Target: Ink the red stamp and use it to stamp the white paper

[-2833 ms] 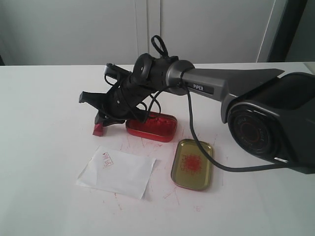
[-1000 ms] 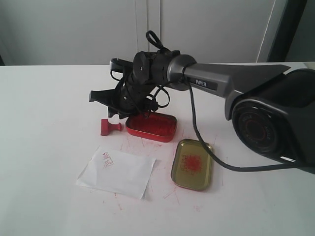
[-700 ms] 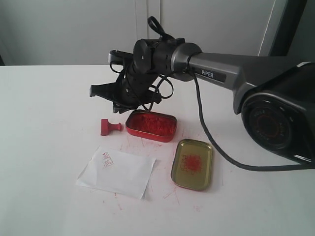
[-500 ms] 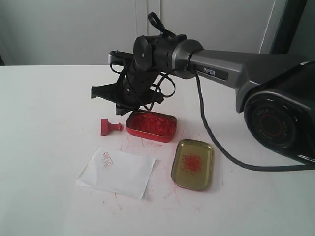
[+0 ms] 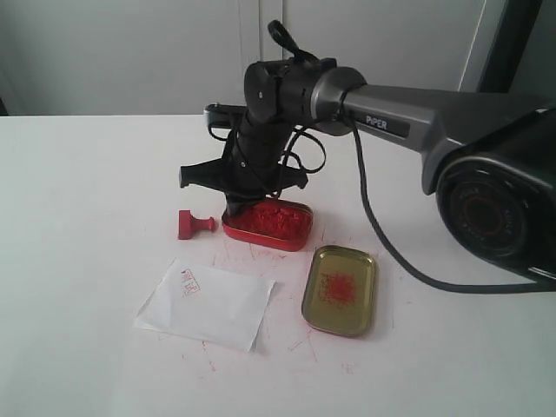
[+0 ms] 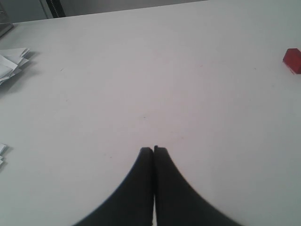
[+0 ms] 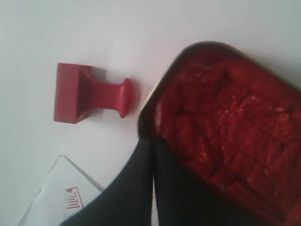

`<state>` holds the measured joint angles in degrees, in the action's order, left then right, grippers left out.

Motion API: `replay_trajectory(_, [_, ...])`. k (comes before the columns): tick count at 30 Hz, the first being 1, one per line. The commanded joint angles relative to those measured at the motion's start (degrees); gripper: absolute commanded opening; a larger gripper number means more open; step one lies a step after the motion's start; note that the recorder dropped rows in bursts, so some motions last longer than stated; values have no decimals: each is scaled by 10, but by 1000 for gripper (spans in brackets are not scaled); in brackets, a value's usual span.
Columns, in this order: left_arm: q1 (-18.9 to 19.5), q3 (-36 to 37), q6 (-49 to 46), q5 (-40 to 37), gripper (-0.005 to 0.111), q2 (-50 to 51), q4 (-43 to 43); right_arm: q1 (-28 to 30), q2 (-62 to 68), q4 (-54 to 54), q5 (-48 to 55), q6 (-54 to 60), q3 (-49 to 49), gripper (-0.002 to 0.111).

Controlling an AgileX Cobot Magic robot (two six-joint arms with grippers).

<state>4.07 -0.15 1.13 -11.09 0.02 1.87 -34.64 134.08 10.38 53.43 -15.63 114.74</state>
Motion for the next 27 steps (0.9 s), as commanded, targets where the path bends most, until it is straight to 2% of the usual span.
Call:
replay_trajectory(1, [-1, 2, 1, 3, 0, 0, -1, 22, -19, -4, 20, 5, 0, 0])
replay_trajectory(12, [-1, 2, 1, 3, 0, 0, -1, 66, -43, -15, 80, 18, 0, 0])
replay_trajectory(27, [-1, 2, 1, 3, 0, 0, -1, 153, -60, -32, 162, 43, 0, 0])
